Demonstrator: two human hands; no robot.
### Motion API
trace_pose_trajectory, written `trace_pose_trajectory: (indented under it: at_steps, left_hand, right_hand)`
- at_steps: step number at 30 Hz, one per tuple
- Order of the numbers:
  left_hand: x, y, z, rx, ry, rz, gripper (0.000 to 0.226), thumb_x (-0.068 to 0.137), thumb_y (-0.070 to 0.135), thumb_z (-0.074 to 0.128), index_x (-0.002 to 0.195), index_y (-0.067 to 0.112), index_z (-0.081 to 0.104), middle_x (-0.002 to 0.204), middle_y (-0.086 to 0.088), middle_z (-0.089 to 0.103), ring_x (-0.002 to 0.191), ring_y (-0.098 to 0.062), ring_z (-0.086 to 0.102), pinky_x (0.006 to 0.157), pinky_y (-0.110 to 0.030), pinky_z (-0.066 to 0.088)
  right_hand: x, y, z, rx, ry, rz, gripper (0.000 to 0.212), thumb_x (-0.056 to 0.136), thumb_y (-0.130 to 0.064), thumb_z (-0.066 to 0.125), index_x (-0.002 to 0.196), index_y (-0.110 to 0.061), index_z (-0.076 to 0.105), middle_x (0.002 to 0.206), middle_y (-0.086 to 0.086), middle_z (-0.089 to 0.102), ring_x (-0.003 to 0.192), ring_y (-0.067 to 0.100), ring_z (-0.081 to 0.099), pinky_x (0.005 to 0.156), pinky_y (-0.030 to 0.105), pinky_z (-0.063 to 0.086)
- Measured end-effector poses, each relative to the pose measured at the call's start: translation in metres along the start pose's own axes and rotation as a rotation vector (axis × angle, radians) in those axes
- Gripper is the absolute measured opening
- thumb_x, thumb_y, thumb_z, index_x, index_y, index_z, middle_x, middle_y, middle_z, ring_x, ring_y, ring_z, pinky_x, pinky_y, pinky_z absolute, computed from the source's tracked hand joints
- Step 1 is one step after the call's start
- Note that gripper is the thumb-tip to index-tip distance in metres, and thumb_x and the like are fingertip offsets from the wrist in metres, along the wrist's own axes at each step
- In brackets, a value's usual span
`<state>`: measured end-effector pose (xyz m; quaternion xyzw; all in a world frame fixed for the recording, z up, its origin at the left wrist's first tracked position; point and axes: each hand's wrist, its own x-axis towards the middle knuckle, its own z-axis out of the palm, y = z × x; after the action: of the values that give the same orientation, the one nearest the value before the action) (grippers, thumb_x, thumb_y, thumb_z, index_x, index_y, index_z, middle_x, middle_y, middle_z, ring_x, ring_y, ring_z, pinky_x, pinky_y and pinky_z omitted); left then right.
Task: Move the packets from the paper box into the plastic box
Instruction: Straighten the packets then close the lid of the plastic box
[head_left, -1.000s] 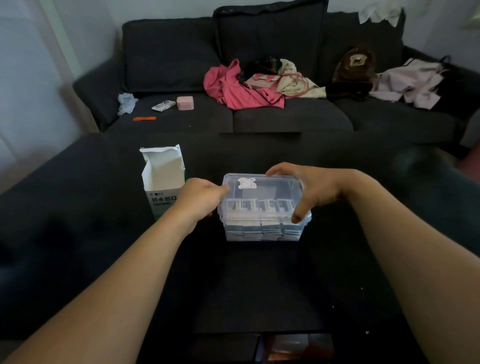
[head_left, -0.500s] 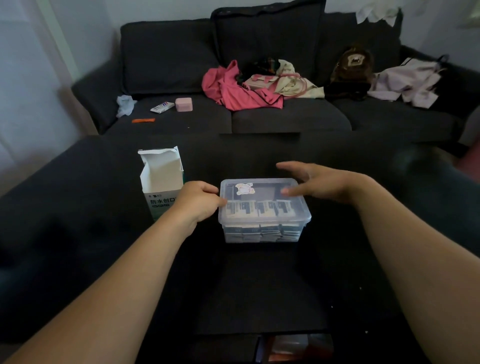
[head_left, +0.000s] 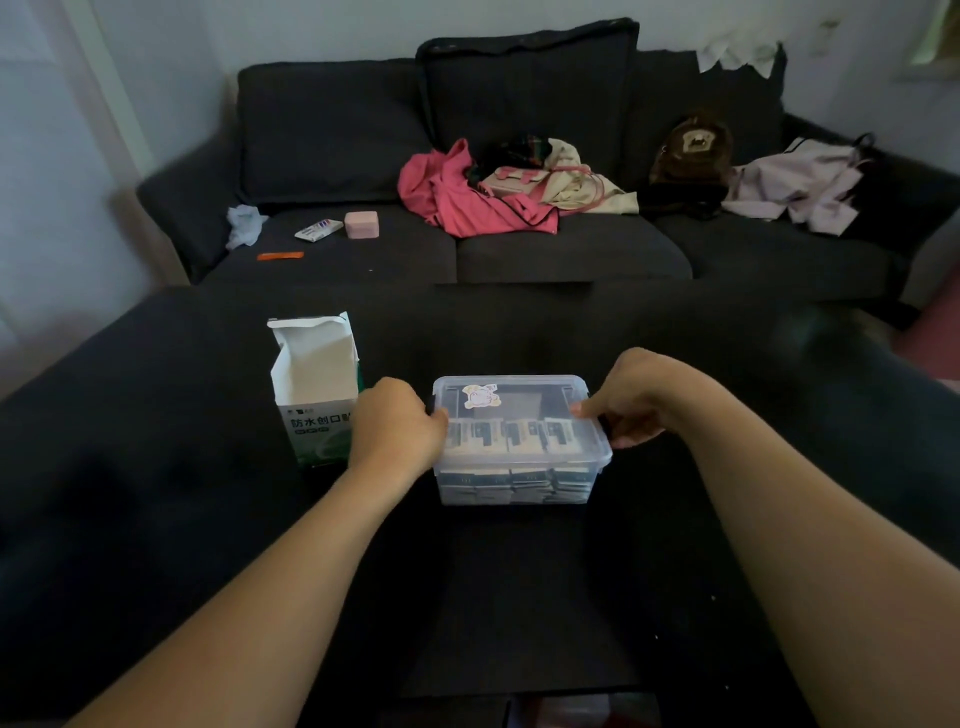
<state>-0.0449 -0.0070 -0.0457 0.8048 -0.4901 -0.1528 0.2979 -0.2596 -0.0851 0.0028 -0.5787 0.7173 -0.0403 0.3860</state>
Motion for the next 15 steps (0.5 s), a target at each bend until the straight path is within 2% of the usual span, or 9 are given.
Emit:
trace_pose_trajectory:
  at_steps: [2,5,7,10,12,15]
  left_hand:
    - [-0.001,0.001,0.004,0.072,0.044,0.041,0.038,0.094,0.026,0.067,0.061,0.011,0.055,0.067,-0.007,0.058,0.063,-0.021,0.058,0.047,-0.024,0.03]
    - [-0.002,0.005,0.007,0.159,0.074,0.086,0.025,0.096,0.023,0.065,0.074,0.01,0.064,0.085,-0.01,0.066,0.078,-0.025,0.065,0.056,-0.029,0.045]
    - [-0.006,0.009,0.009,0.224,0.118,0.11,0.015,0.096,0.018,0.062,0.086,0.008,0.066,0.094,-0.01,0.065,0.085,-0.027,0.065,0.064,-0.034,0.051]
    - [-0.008,0.013,0.013,0.264,0.144,0.145,0.011,0.097,0.015,0.059,0.093,0.007,0.067,0.097,-0.01,0.063,0.088,-0.028,0.066,0.073,-0.038,0.058]
    - [-0.008,0.011,0.013,0.273,0.122,0.154,0.011,0.098,0.014,0.059,0.093,0.008,0.067,0.097,-0.01,0.065,0.088,-0.028,0.066,0.077,-0.042,0.06]
    - [-0.009,0.01,0.006,0.282,0.071,0.167,0.017,0.098,0.023,0.059,0.092,0.008,0.065,0.097,-0.009,0.065,0.089,-0.028,0.066,0.073,-0.04,0.057]
  right_hand:
    - [-0.004,-0.005,0.004,-0.036,0.04,-0.012,0.026,0.088,-0.02,0.076,0.1,-0.005,0.059,0.097,0.016,0.069,0.079,0.026,0.07,0.06,0.033,0.059]
    - [-0.007,-0.01,0.01,-0.121,0.116,-0.07,0.02,0.09,-0.016,0.073,0.094,-0.007,0.056,0.099,0.017,0.065,0.082,0.028,0.071,0.062,0.034,0.061]
    - [-0.009,-0.012,0.015,-0.184,0.163,-0.095,0.018,0.092,-0.015,0.071,0.091,-0.008,0.055,0.099,0.016,0.063,0.082,0.028,0.071,0.064,0.034,0.062]
    - [-0.012,-0.014,0.019,-0.28,0.217,-0.126,0.015,0.094,-0.015,0.067,0.089,-0.009,0.054,0.093,0.014,0.064,0.078,0.024,0.071,0.067,0.032,0.062]
    - [-0.014,-0.016,0.02,-0.335,0.236,-0.135,0.012,0.094,-0.014,0.065,0.09,-0.009,0.056,0.09,0.013,0.064,0.078,0.023,0.071,0.075,0.034,0.063]
    - [-0.026,-0.019,0.024,-0.432,0.27,-0.135,0.011,0.093,-0.014,0.064,0.097,-0.008,0.057,0.089,0.01,0.061,0.083,0.022,0.067,0.083,0.038,0.06]
